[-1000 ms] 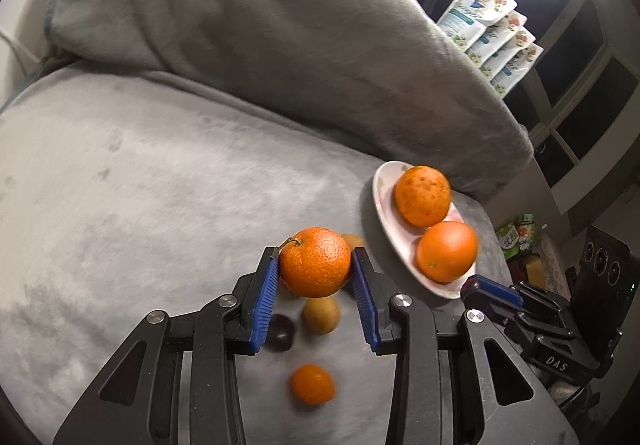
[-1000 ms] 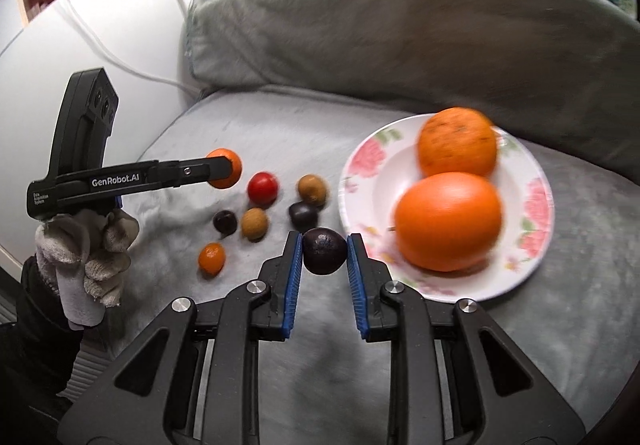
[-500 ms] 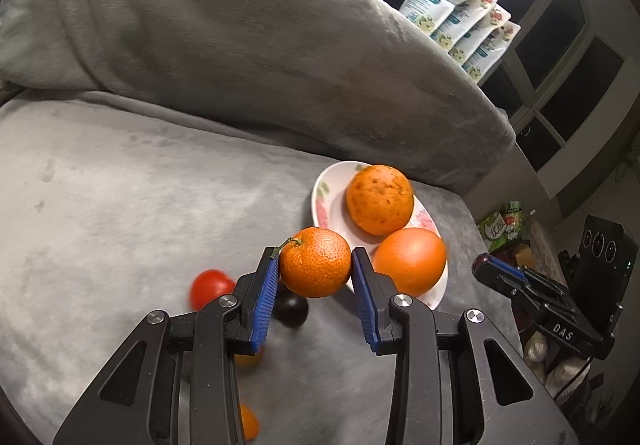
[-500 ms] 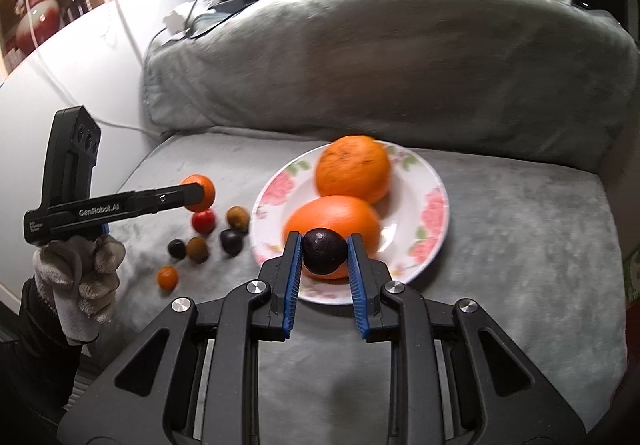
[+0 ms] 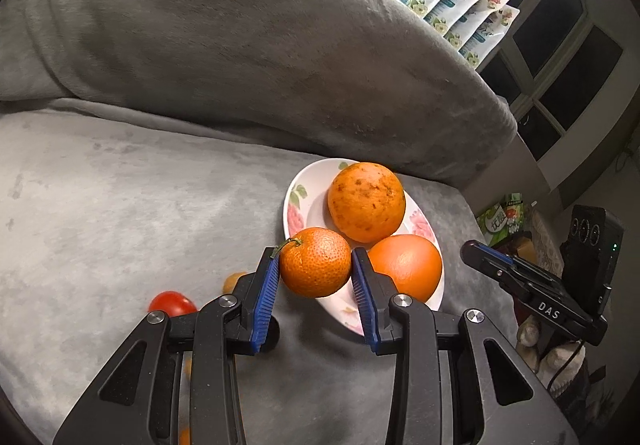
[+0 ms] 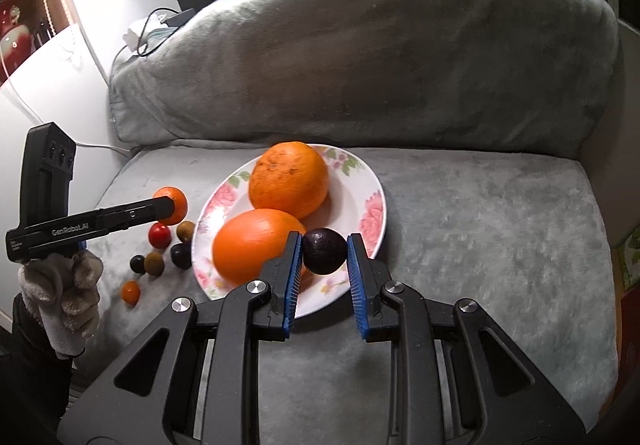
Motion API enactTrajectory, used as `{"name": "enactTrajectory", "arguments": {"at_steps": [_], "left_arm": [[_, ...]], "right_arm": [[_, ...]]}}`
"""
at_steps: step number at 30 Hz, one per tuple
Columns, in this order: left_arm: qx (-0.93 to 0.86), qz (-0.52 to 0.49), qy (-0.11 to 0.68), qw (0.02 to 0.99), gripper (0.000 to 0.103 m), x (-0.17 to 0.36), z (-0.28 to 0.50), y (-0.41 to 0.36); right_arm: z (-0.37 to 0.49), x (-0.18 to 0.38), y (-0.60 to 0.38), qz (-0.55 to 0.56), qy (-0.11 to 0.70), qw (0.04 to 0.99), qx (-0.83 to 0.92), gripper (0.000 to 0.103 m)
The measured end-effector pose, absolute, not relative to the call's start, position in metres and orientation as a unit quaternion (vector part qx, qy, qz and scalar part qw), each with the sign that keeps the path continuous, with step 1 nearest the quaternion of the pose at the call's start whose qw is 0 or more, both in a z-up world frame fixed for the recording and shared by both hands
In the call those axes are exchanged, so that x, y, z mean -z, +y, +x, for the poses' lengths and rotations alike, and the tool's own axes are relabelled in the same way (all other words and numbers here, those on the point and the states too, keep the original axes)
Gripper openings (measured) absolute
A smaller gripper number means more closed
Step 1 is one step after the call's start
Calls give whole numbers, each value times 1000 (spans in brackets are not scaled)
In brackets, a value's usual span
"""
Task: Organize fruits
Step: 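Carry the tangerine with the left tool while the right tool carries the plum toward the plate, then lower the tangerine and plum onto the plate and open both tools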
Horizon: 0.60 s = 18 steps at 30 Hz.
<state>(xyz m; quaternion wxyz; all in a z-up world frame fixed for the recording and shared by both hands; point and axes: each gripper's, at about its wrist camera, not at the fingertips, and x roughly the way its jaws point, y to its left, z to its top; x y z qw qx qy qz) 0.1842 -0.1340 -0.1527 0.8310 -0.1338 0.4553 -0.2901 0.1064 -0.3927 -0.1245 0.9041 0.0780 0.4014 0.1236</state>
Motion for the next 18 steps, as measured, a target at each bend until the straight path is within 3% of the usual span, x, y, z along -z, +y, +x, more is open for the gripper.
{"name": "enactTrajectory", "arguments": {"at_steps": [18], "left_arm": [[302, -125, 461, 825, 35, 150, 190, -150]], "right_arm": [[119, 132, -392, 78, 408, 901, -128, 24]]}}
